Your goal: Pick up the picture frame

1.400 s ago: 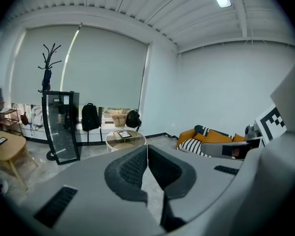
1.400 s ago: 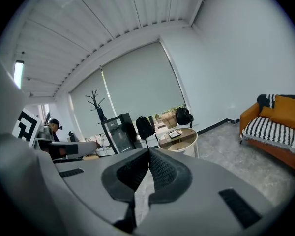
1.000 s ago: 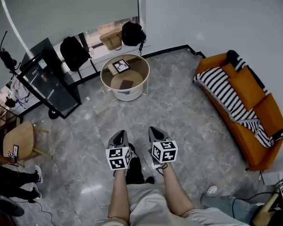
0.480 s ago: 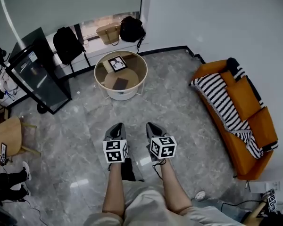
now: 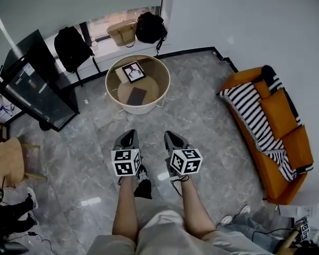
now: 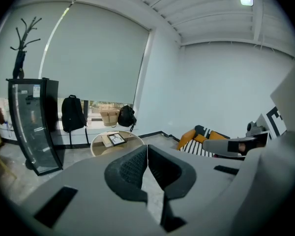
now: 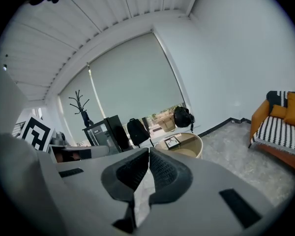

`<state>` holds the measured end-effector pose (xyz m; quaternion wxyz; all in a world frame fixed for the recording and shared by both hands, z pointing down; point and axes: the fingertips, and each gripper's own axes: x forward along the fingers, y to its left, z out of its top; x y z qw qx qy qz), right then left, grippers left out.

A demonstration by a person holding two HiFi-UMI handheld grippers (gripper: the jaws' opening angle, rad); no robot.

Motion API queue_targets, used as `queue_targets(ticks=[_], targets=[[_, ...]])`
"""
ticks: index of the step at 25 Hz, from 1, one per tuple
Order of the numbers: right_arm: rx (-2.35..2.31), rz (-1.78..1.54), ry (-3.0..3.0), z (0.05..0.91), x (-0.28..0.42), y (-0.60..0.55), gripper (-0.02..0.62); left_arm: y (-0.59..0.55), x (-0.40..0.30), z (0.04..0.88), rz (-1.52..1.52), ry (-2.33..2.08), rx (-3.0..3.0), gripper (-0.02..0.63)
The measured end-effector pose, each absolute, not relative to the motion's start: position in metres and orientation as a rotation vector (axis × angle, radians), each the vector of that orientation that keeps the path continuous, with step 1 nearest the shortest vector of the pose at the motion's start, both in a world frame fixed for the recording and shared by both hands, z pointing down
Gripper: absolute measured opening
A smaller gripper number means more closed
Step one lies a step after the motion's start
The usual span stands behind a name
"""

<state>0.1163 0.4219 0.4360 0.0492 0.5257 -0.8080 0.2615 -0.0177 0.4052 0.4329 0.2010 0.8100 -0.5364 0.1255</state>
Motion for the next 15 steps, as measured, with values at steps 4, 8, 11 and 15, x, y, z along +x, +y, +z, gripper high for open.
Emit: queue_targets(ticks=[4, 8, 11, 15], targets=[[1.616, 0.838, -2.477, 0.438, 0.108, 0.374, 0.034, 0.357, -0.015, 0.436, 0.349, -1.421, 2.302, 0.021], [1.655, 0.867, -2.544, 0.43, 0.098, 0.329, 0.034, 0.312, -0.021, 0.441, 0.343, -1.341, 2.316, 0.021], [1.672, 0.841, -2.562, 0.429, 0.088, 0.305, 0.034, 0.286, -0.033, 0.449, 0.353, -1.339, 2.311, 0.021], [1.621, 0.797, -2.507, 0.443, 0.072, 0.291, 0.034, 0.27, -0.054, 0.468, 0.347, -1.338, 2.258, 0.021]])
